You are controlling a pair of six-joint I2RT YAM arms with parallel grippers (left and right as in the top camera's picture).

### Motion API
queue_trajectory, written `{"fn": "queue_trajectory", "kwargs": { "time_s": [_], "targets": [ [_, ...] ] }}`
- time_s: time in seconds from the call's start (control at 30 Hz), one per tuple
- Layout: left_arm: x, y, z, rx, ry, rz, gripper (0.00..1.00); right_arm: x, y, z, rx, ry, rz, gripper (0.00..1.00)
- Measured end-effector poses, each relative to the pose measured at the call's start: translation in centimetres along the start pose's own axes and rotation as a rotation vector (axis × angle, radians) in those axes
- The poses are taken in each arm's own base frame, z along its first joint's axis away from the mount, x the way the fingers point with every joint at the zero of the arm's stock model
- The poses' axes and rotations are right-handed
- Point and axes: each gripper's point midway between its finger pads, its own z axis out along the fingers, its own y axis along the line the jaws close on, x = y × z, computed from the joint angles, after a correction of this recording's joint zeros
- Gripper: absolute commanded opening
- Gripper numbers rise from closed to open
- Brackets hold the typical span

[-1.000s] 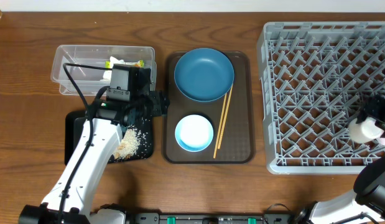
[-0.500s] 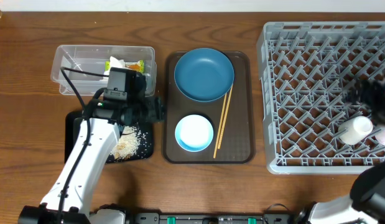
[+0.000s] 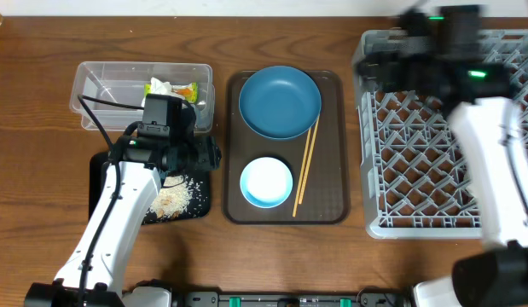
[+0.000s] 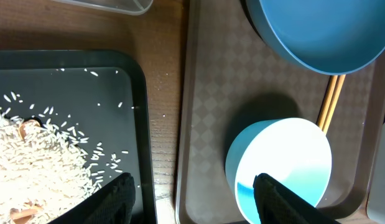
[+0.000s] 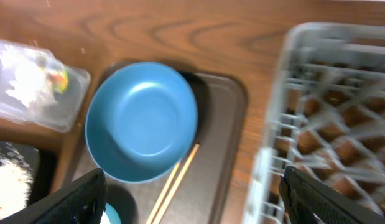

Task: Sort waste into correct bins and load items into the dishwasher rack
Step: 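Move the right gripper to the blue plate and grasp its rim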

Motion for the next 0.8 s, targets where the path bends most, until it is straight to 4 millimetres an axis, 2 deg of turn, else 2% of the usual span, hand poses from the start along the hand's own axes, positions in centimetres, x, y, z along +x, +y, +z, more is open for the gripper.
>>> {"fn": "queue_trajectory", "kwargs": {
  "time_s": [0.07, 0.17, 0.33, 0.53, 0.57, 0.7, 0.8],
  "targets": [
    [0.0, 0.0, 0.0, 0.000, 0.000, 0.000, 0.64, 0.9, 1.2, 2.7, 0.030, 0.039, -0.020, 0.87],
    [0.0, 0.0, 0.0, 0.000, 0.000, 0.000, 0.64, 2.4, 1.8, 6.3, 0.084, 0.096, -0.017, 0.88],
    [0.0, 0.0, 0.0, 0.000, 0.000, 0.000, 0.64, 5.3, 1.1, 12.4, 0.164, 0.173, 0.030, 0.81],
    [0.0, 0.0, 0.0, 0.000, 0.001, 0.000, 0.64, 8.4, -0.4, 17.0, 0.214, 0.246, 0.120, 0.66],
    [0.1, 0.0, 0.0, -0.001, 0.002, -0.001, 0.64, 8.8, -0.6, 17.6, 0.216, 0.254, 0.130, 0.61],
    [0.1, 0.0, 0.0, -0.001, 0.004, -0.001, 0.64, 10.6, -0.9, 19.4, 0.215, 0.295, 0.176, 0.14],
    [0.1, 0.0, 0.0, -0.001, 0.004, -0.001, 0.64, 10.7, -0.9, 19.9, 0.214, 0.290, 0.205, 0.03]
  ]
}}
